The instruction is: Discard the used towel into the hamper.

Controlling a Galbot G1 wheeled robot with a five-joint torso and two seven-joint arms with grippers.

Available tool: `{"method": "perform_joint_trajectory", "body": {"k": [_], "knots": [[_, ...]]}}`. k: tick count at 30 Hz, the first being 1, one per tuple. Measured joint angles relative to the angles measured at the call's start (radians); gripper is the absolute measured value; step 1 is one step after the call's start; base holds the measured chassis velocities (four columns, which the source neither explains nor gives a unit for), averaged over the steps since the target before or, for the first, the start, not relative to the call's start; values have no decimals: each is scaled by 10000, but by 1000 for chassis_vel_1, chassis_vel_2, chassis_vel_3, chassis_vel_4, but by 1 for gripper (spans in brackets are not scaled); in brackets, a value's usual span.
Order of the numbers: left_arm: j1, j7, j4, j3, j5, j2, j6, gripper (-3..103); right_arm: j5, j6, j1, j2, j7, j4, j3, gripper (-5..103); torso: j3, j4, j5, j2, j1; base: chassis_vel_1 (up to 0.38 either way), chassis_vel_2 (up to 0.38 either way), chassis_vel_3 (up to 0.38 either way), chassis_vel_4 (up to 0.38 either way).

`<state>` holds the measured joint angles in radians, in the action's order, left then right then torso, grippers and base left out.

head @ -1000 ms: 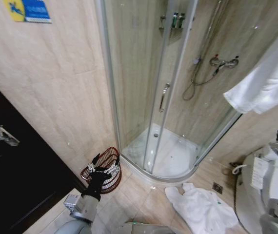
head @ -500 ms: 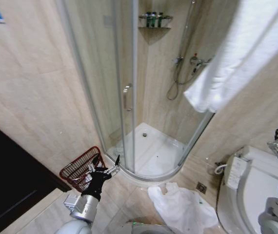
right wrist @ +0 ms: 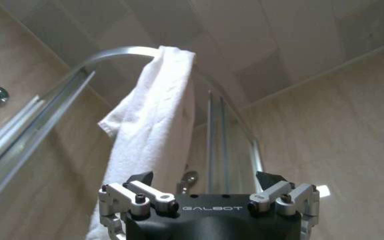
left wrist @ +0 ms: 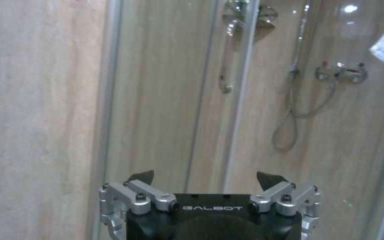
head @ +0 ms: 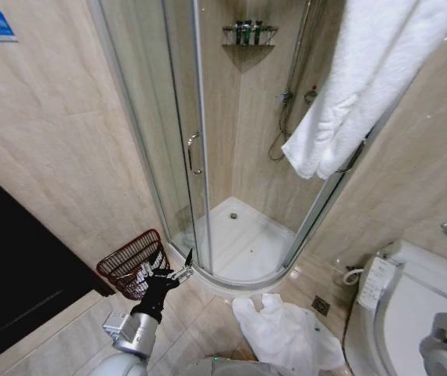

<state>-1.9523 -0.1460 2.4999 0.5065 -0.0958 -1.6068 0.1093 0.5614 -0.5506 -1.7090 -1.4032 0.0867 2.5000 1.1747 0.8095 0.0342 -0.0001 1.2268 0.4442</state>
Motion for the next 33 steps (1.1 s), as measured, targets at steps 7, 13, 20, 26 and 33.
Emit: {"method": "perform_joint_trajectory", "body": {"k": [7, 13, 20, 26, 33], "knots": [[0, 0, 1, -3, 0, -5, 0, 100, 320, 211, 300, 439, -5, 0, 103, 100, 1, 0, 5, -1, 3, 47, 70, 104, 79], [0, -2, 1, -3, 0, -6, 0, 100, 869, 712, 716, 973, -178, 1, 754, 100, 1, 0, 0, -1, 1, 96, 90, 104, 122], [0, -2, 1, -2, 0, -6, 0, 100, 1595, 2008, 1565, 2057, -705, 4, 2221, 100, 1, 5, 1, -1, 1, 130, 128, 114, 120], [0, -2, 1, -3, 0, -6, -1, 100, 2055, 3175, 2130, 3008, -1107, 6, 2962, 100, 1, 2, 1, -1, 2, 29, 36, 43, 41], [0, -3, 1, -2, 0, -5, -1, 100, 2316, 4004, 2693, 4097, -1386, -178, 3093, 100, 1, -1, 1, -1, 0, 0, 0, 0, 0]]}}
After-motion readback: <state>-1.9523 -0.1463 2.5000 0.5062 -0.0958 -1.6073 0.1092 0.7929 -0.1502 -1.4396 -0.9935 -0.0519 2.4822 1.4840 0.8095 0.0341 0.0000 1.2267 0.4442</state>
